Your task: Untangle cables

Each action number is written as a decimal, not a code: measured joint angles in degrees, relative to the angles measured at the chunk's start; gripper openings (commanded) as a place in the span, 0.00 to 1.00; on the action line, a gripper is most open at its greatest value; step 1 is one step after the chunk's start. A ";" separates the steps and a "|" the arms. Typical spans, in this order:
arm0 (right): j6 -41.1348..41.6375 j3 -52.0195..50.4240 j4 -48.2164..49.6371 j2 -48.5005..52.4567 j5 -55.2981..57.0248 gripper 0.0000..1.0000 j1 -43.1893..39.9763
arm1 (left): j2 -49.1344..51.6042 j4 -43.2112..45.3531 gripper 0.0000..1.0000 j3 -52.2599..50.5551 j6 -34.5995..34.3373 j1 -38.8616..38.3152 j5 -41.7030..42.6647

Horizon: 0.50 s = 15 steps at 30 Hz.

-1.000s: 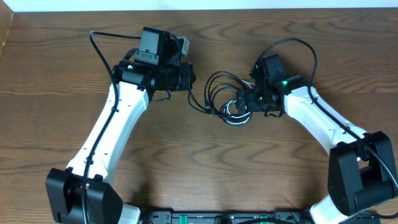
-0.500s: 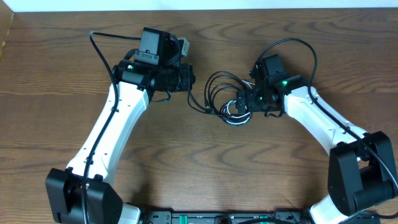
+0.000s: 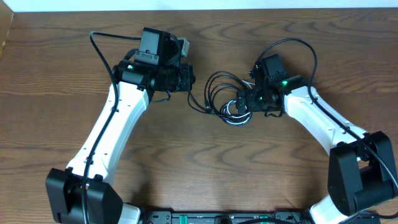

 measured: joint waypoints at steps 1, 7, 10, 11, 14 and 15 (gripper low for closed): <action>0.00 0.00 0.00 0.00 0.00 0.99 0.00 | 0.00 0.00 0.08 -0.02 0.00 0.00 0.00; 0.00 0.00 0.00 0.00 0.00 0.99 0.00 | 0.00 0.02 0.08 -0.02 0.00 0.00 0.00; 0.00 0.00 0.00 0.00 0.00 0.99 0.00 | 0.00 -0.09 0.08 -0.02 0.00 0.00 0.00; 0.00 0.00 -0.02 0.00 -0.02 0.99 0.00 | 0.00 -0.31 0.08 -0.02 0.00 0.00 0.00; -0.22 0.00 0.00 0.00 0.11 0.99 0.00 | 0.00 -0.46 0.08 -0.02 0.00 0.00 0.00; -0.96 0.00 -0.02 0.00 0.79 0.99 0.00 | 0.00 -0.48 0.08 -0.02 0.00 0.00 0.00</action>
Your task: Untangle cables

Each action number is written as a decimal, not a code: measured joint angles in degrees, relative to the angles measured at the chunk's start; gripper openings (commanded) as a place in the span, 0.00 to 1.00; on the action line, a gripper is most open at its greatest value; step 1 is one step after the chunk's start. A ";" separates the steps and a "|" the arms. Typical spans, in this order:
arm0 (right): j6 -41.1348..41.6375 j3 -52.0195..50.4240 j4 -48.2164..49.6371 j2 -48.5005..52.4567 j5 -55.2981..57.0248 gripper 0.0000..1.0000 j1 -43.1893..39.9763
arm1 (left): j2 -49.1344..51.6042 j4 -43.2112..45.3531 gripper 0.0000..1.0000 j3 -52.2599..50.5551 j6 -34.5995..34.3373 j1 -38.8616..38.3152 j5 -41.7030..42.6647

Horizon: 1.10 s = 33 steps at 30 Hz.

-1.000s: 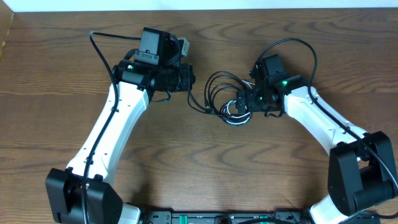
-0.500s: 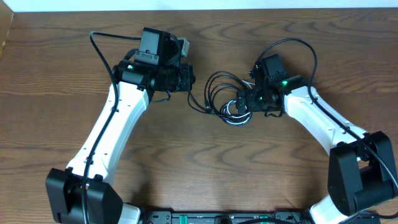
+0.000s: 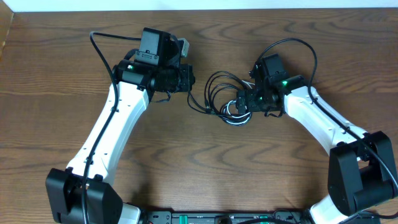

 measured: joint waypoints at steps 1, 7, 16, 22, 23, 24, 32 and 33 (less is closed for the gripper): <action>-1.11 0.00 0.00 0.00 1.07 0.99 0.00 | 0.00 0.00 0.08 0.00 0.00 0.00 0.00; -7.54 -0.04 0.50 0.00 9.18 0.99 -0.02 | 0.00 -0.17 0.08 0.00 0.02 0.00 0.00; -9.60 -0.48 19.43 0.11 12.70 0.99 -0.02 | 0.00 -1.22 0.08 0.00 1.33 0.00 -0.04; -7.65 -0.48 19.69 0.11 9.46 0.99 -0.02 | 0.00 -0.17 0.08 0.00 1.73 0.00 -0.04; -7.13 -0.48 19.32 0.11 7.78 0.99 0.00 | 0.00 0.15 0.08 0.00 1.73 0.00 -0.04; -6.80 -0.48 18.99 0.11 6.64 0.99 0.00 | 0.00 0.35 0.08 0.00 1.73 0.00 -0.02; -3.74 -0.50 13.53 0.22 -0.63 0.49 0.00 | 0.02 1.25 0.08 0.00 1.73 0.00 -0.07; -3.34 -0.50 12.85 0.22 -1.07 0.45 0.00 | 0.02 1.27 0.08 0.00 1.73 0.00 -0.04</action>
